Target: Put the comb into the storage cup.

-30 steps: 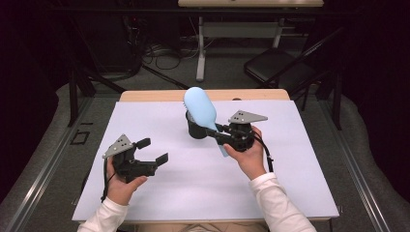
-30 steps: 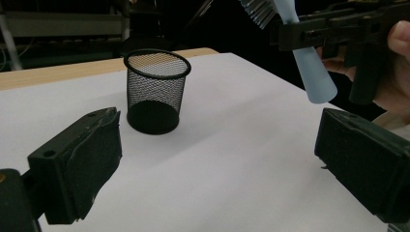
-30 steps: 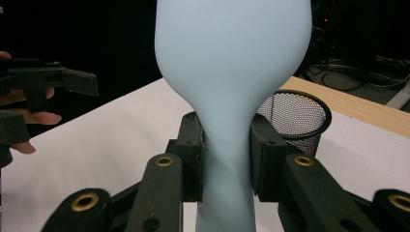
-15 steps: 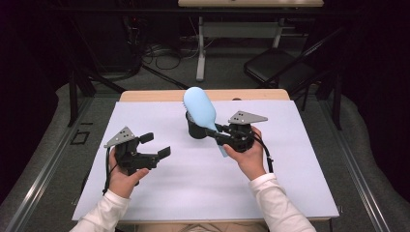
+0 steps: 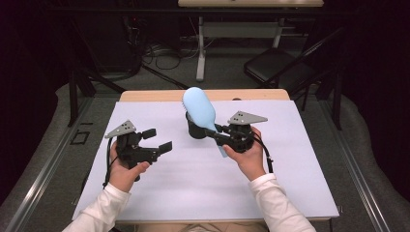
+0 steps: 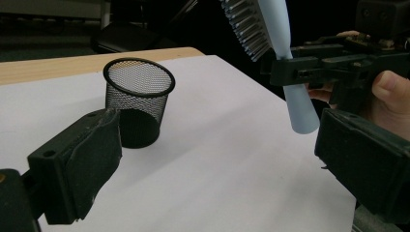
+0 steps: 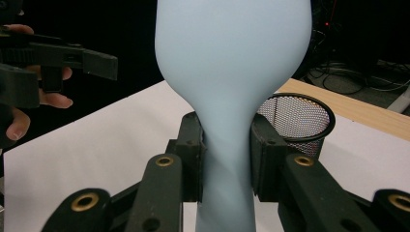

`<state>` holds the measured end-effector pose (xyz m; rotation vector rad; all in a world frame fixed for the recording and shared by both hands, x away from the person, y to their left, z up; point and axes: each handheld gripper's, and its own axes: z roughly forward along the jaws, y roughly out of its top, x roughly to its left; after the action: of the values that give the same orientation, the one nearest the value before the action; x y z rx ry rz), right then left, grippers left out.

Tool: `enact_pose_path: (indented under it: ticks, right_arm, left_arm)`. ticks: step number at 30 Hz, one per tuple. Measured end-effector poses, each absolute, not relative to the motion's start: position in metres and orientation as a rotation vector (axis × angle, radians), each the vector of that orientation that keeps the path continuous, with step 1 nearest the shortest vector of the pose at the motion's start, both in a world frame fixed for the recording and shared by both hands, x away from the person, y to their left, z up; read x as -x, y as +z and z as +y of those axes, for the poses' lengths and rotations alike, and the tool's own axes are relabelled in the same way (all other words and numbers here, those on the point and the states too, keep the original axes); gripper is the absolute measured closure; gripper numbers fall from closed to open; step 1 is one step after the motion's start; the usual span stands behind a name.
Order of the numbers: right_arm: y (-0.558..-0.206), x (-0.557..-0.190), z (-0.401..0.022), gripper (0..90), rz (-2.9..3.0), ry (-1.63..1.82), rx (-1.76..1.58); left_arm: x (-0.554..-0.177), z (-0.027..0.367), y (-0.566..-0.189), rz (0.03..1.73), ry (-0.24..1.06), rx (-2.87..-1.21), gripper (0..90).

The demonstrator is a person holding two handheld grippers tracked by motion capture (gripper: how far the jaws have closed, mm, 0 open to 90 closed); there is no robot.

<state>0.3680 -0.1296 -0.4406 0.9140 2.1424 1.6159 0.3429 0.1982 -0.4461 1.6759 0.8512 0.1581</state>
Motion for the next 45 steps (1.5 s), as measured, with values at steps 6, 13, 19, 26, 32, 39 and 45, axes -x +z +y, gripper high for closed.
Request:
enact_pose_path:
  ticks: [6,13,19,26,32,39,45]
  right_arm:
    - [-0.440,-0.368,-0.130,70.0,2.142,1.617,-0.913]
    - [-0.440,-0.367,-0.129,70.0,2.143,1.618,-0.912]
    - [-0.440,-0.367,-0.129,70.0,2.141,1.622,-0.910]
    - [-0.440,-0.367,-0.129,70.0,2.140,1.626,-0.908]
    - [-0.440,-0.366,-0.128,70.0,2.140,1.626,-0.904]
    - [-0.439,-0.366,-0.128,70.0,2.139,1.628,-0.904]
    - [-0.439,-0.365,-0.128,70.0,2.138,1.632,-0.900]
  left_arm:
    - [-0.347,0.195,-0.445,0.858,0.136,-1.672,2.8]
    - [-0.353,0.191,-0.441,0.855,0.102,-1.679,2.8]
    - [-0.359,0.188,-0.434,0.851,0.086,-1.684,2.8]
    - [-0.366,0.185,-0.426,0.851,0.061,-1.707,2.8]
    - [-0.370,0.183,-0.418,0.846,0.060,-1.712,2.9]
    - [-0.373,0.180,-0.414,0.844,0.050,-1.718,2.8]
    - [-0.376,0.178,-0.409,0.847,0.038,-1.709,2.9]
